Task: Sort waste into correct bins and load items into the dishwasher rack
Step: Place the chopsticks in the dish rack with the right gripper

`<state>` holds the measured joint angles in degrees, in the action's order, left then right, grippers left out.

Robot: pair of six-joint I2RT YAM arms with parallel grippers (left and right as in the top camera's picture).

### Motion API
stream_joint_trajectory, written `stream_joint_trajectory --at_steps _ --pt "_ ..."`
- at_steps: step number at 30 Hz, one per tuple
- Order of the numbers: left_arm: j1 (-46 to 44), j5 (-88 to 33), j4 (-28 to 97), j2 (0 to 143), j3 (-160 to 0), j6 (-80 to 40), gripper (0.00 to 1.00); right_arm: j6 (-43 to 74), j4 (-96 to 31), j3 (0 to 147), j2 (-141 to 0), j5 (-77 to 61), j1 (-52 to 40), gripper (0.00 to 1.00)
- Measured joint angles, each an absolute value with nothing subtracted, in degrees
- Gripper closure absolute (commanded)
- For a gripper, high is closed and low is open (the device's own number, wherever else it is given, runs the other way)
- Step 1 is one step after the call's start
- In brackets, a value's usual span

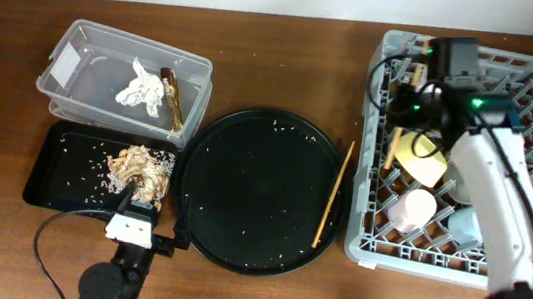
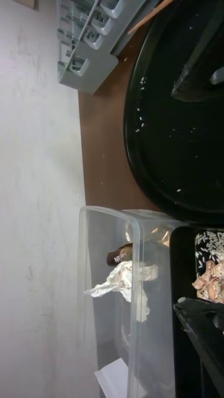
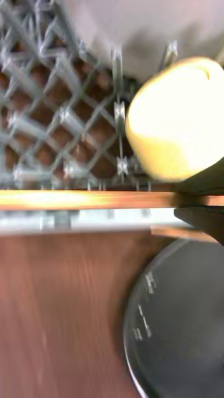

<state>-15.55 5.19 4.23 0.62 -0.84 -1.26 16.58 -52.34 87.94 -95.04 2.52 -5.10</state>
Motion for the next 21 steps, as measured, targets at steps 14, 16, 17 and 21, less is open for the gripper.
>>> stream_joint_trajectory --at_steps 14,16,17,21 --pt "-15.6 5.2 4.2 0.6 -0.8 -1.3 0.01 18.0 -60.3 85.7 -96.7 -5.5 -23.9 0.41" --pt "-15.6 5.2 4.2 0.6 -0.8 -1.3 0.01 27.2 -60.0 81.8 -99.2 0.0 -29.5 0.41" --pt "-15.6 5.2 4.2 0.6 -0.8 -1.3 0.00 31.3 -60.1 79.6 -100.5 3.1 -30.3 0.41" --pt "-15.6 5.2 4.2 0.6 -0.8 -1.3 0.01 38.9 -55.6 72.6 -103.2 8.5 -30.5 0.50"
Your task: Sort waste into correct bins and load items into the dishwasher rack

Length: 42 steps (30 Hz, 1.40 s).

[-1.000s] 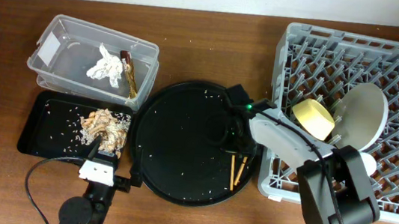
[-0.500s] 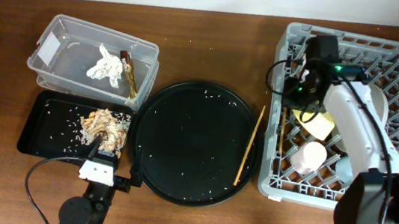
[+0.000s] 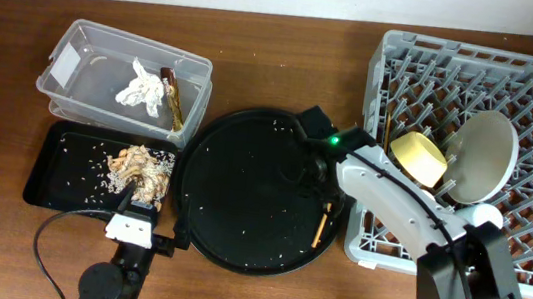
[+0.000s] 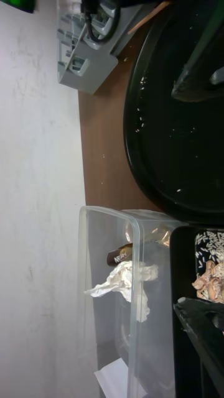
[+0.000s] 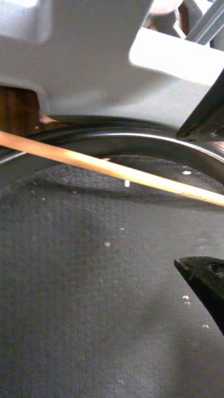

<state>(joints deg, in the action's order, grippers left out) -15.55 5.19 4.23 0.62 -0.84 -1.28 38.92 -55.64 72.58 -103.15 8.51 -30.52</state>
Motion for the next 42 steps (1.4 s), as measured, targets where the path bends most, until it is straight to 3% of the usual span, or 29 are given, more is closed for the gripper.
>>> stream_joint_trajectory --at_steps 1,4,9,14,18,21,26,27,28,29,33,37,39,42 --pt "-15.6 5.2 4.2 0.6 -0.8 -1.3 0.01 39.9 -53.5 71.0 -103.1 8.9 -30.3 0.56" --pt "-15.6 5.2 4.2 0.6 -0.8 -1.3 0.01 40.7 -46.6 64.3 -103.1 7.2 -29.4 0.59" --pt "-15.6 5.2 4.2 0.6 -0.8 -1.3 0.01 41.7 -42.1 59.5 -103.0 3.8 -29.4 0.96" --pt "-15.6 5.2 4.2 0.6 -0.8 -1.3 0.01 37.9 -43.5 60.6 -102.5 1.9 -29.4 0.96" --pt "-15.6 5.2 4.3 0.6 -0.8 -1.3 0.01 24.4 -55.1 76.9 -95.7 1.9 -28.1 0.96" --pt "-15.6 5.2 4.2 0.6 -0.8 -1.3 0.01 17.5 -57.5 89.2 -89.7 8.5 -20.7 0.96" --pt "-15.6 5.2 4.2 0.6 -0.8 -1.3 0.01 13.4 -56.1 89.3 -97.0 7.6 -6.9 0.96" --pt "-15.6 5.2 4.2 0.6 -0.8 -1.3 0.00 13.2 -56.1 89.0 -99.5 6.2 -6.6 0.77" --pt "-15.6 5.2 4.2 0.6 -0.8 -1.3 0.00 13.1 -56.0 89.0 -102.4 4.8 -6.6 0.48" --pt "-15.6 5.2 4.2 0.6 -0.8 -1.3 0.01 12.9 -55.7 88.8 -104.0 3.9 -6.6 0.38" --pt "-15.6 5.2 4.2 0.6 -0.8 -1.3 0.00 12.6 -57.8 89.0 -102.0 -0.3 -6.7 0.27" --pt "-15.6 5.2 4.2 0.6 -0.8 -1.3 0.01 12.3 -62.5 91.2 -84.2 -3.2 -9.3 0.15" --pt "-15.6 5.2 4.2 0.6 -0.8 -1.3 0.01 12.1 -66.0 92.1 -77.1 -3.8 -10.7 0.02" --pt "-15.6 5.2 4.2 0.6 -0.8 -1.3 0.01 12.1 -72.9 92.3 -68.8 -4.2 -10.8 0.02"
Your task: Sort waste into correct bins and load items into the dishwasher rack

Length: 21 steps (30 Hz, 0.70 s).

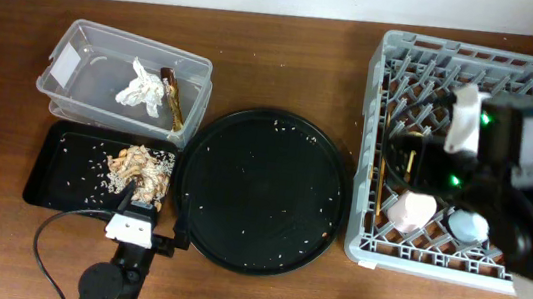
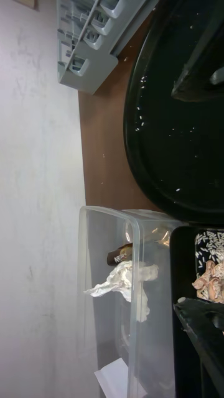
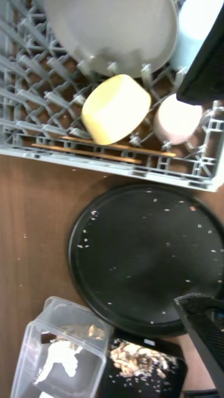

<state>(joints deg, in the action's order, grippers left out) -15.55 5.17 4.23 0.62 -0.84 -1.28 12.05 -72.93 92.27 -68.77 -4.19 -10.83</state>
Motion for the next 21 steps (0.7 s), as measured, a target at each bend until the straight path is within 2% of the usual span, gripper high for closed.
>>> stream_joint_trajectory --at_steps 8,12,16,21 --pt "-15.6 5.2 4.2 0.6 -0.8 -1.3 0.01 12.0 -80.2 92.2 -63.4 -3.7 -10.8 0.02" --pt "-15.6 5.2 4.2 0.6 -0.8 -1.3 0.01 9.0 -77.6 92.1 -51.8 -0.8 -10.8 0.02" --pt "-15.6 5.2 4.2 0.6 -0.8 -1.3 0.01 -1.0 -61.2 85.0 -40.2 1.0 -10.8 0.02" --pt "-15.6 5.2 4.2 0.6 -0.8 -1.3 0.01 -5.4 -36.4 48.7 -26.1 1.0 -9.1 0.02"
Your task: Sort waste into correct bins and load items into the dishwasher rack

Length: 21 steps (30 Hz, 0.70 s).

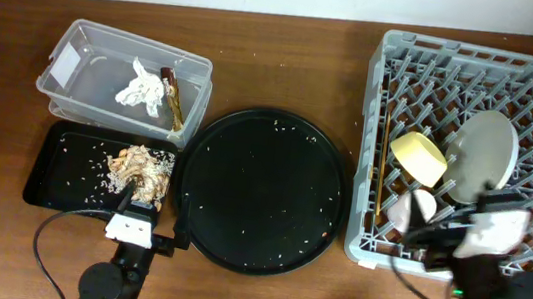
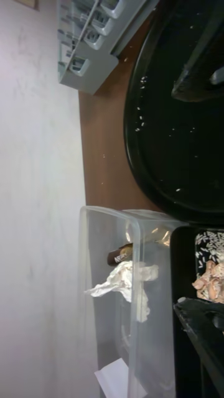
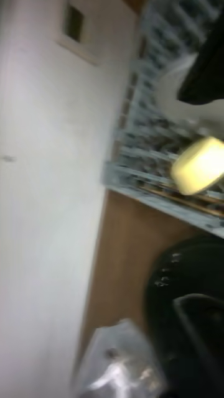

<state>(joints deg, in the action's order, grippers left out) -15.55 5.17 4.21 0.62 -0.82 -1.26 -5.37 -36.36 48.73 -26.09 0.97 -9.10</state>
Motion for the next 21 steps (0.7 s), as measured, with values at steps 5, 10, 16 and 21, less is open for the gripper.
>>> stream_joint_trajectory --at_steps 5,10,16,21 --pt "-15.6 5.2 4.2 0.6 -0.8 -1.3 0.01 -6.3 -14.0 14.9 -8.8 -0.5 -8.9 0.02" --pt "-15.6 5.2 4.2 0.6 -0.8 -1.3 0.01 -6.4 -8.0 4.6 -0.9 -0.7 -8.9 0.02" --pt "-15.6 5.2 4.2 0.6 -0.8 -1.3 0.01 -6.5 -4.6 0.9 -0.8 -0.7 -8.9 0.02" --pt "-15.6 5.2 4.2 0.6 -0.8 -1.3 0.01 -6.4 -4.6 0.9 -0.8 -0.7 -8.9 0.02"
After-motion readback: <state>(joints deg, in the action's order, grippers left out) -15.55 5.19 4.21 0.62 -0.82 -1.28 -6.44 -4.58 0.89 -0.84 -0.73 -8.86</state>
